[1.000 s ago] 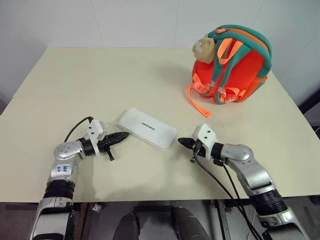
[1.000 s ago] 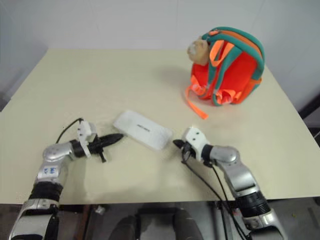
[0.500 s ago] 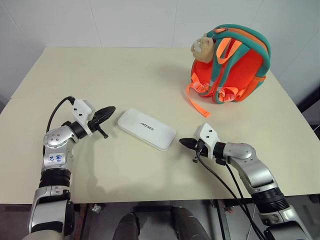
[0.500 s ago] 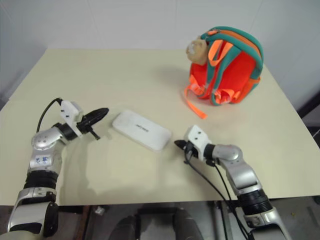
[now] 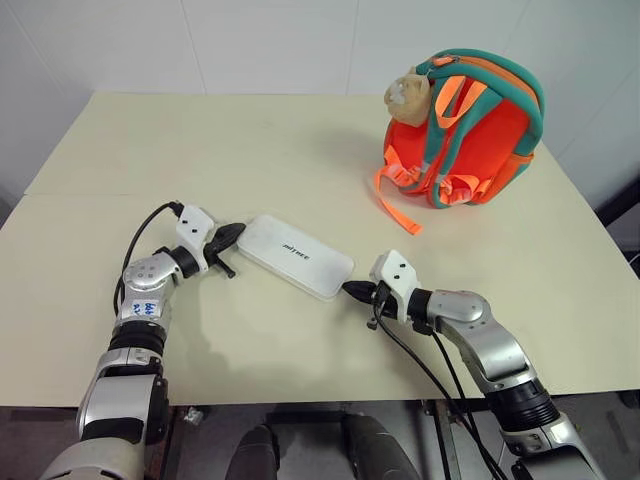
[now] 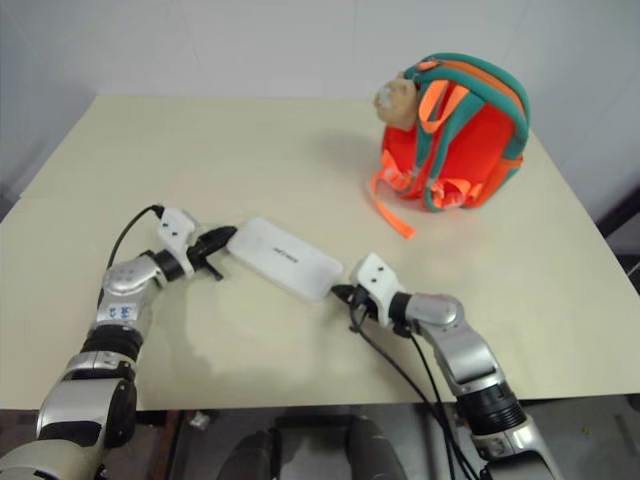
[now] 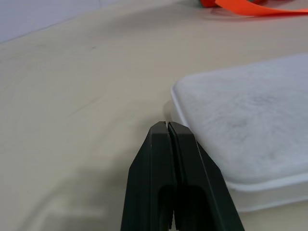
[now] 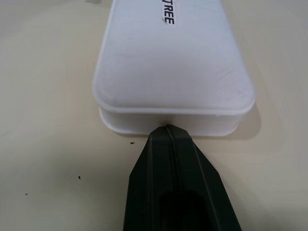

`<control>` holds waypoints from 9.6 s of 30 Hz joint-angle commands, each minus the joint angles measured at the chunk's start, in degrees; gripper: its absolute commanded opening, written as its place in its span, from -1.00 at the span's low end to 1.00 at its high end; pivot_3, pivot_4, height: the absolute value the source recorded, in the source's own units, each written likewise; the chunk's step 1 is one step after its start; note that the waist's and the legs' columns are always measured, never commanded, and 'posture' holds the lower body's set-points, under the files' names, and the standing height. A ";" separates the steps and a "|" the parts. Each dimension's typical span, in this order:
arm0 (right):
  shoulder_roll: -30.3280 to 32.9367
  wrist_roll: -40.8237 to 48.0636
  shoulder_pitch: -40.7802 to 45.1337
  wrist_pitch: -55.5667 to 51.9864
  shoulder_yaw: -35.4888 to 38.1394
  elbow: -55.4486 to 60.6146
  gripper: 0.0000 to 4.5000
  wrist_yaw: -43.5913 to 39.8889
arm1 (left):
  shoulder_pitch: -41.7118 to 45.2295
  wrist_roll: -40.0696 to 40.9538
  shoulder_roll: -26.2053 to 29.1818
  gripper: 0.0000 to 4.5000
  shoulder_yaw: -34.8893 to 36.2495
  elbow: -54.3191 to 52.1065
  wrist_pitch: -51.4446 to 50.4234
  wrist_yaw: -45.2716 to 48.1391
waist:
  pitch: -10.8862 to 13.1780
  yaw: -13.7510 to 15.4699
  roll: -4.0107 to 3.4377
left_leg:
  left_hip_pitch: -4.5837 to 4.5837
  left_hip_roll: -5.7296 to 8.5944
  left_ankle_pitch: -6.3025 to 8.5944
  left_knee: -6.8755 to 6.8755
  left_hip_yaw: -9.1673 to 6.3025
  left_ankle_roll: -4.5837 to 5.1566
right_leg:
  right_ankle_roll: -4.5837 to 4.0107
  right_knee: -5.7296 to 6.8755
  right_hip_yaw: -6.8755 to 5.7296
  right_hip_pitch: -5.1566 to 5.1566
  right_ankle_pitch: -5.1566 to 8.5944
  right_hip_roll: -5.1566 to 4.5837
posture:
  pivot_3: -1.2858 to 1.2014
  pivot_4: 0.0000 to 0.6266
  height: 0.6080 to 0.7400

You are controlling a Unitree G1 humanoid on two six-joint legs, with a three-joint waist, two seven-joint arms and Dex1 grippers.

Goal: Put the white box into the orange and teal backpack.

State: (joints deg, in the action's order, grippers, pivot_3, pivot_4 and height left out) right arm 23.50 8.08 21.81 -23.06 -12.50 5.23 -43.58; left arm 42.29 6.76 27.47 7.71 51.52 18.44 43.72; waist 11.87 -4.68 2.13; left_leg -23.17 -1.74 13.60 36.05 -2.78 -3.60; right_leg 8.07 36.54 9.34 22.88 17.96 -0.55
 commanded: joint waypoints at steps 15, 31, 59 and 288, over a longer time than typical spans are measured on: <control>12.36 4.40 -0.35 4.37 8.98 -2.48 -1.00 -10.12 | -17.86 12.20 1.25 -0.97 -0.23 -30.03 -16.29 15.78 | 0.00 0.07 0.00 | 0.01 -0.02 0.00 -0.02 -0.01 0.00 | -0.01 -0.01 0.00 -0.01 0.00 -0.03 | 0.03 -0.52 1.00; 14.85 5.25 0.41 9.17 10.39 -8.55 -1.00 -15.09 | -23.18 12.97 -2.20 -0.97 -3.12 -38.90 -22.22 15.20 | 0.00 -0.05 0.00 | 0.03 -0.01 0.00 0.00 0.01 0.01 | -0.01 -0.08 0.04 -0.06 0.00 -0.03 | 0.03 -0.52 1.00; 26.68 18.76 12.20 -33.52 12.03 -3.45 0.92 -20.76 | -8.98 22.47 11.11 0.84 -2.38 -34.89 -62.27 19.81 | 0.17 0.00 -0.22 | -0.14 -0.03 0.05 -0.12 0.01 -0.02 | -0.08 -0.11 0.01 0.19 0.14 -0.02 | 0.03 -0.52 1.00; 27.71 50.37 16.00 -49.34 17.97 0.84 -0.99 -33.55 | 16.20 15.03 12.23 -0.41 -6.77 -11.56 -24.68 48.02 | 0.24 1.42 -0.25 | -0.48 -0.06 0.00 -0.04 -0.01 -0.20 | -0.26 0.33 -0.25 0.73 0.33 -0.02 | 0.03 -0.52 1.00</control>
State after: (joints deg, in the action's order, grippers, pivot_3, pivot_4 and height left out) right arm 50.15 57.00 37.55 -72.59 4.96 4.34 -76.01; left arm 55.62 23.71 39.25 2.08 39.15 -7.35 86.06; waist 12.11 -3.26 1.88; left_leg -23.69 -1.79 13.60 36.02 -2.80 -3.79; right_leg 7.81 36.89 9.08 23.64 18.29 -0.56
